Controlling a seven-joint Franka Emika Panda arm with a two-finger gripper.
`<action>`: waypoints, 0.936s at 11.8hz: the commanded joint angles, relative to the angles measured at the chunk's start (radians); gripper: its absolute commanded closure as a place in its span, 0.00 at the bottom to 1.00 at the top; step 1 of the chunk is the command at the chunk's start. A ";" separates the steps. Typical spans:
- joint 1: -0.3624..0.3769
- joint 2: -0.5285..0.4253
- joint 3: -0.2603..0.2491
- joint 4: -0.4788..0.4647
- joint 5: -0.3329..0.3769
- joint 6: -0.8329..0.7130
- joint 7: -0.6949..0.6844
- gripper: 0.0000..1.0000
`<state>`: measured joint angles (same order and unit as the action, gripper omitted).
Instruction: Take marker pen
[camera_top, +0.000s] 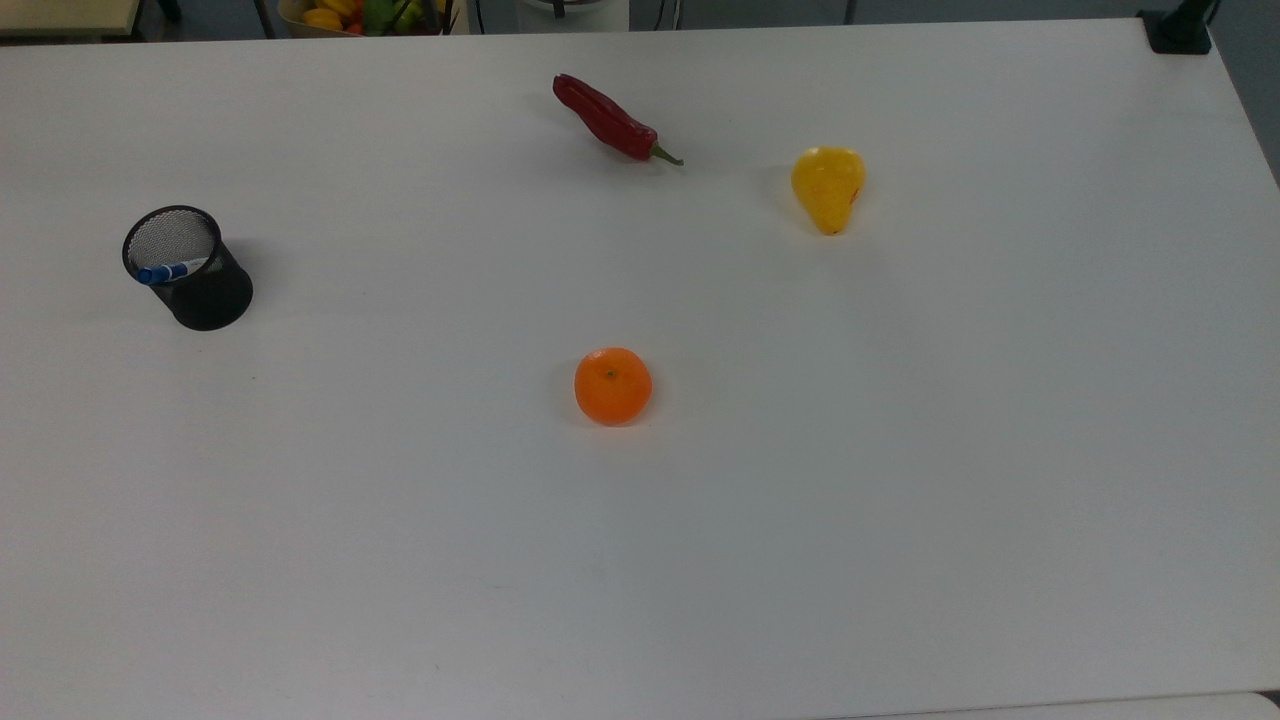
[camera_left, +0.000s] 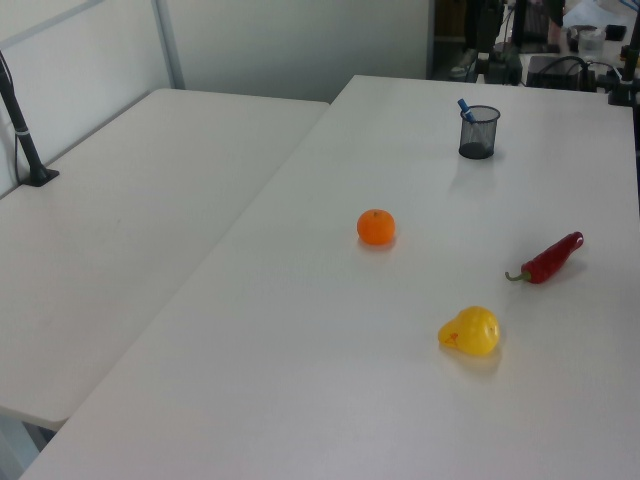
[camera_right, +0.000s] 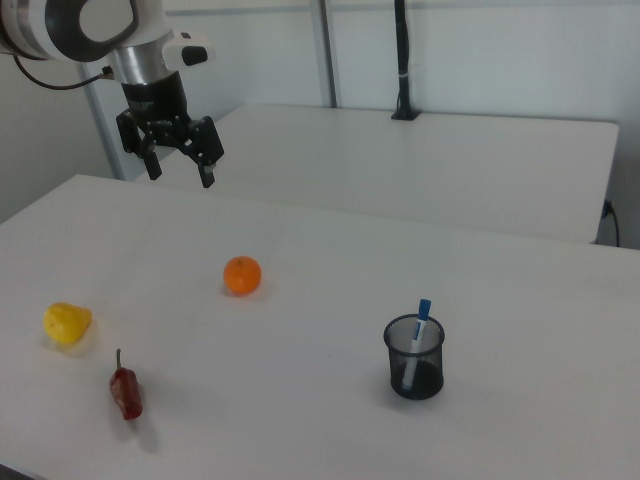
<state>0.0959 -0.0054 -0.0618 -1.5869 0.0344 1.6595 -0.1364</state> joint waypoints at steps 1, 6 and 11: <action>0.008 -0.019 -0.016 -0.019 0.001 0.026 -0.025 0.00; -0.022 -0.002 -0.044 -0.022 -0.008 0.176 -0.022 0.00; -0.024 0.007 -0.136 -0.039 -0.013 0.305 -0.022 0.00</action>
<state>0.0659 0.0133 -0.1487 -1.5904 0.0332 1.8856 -0.1397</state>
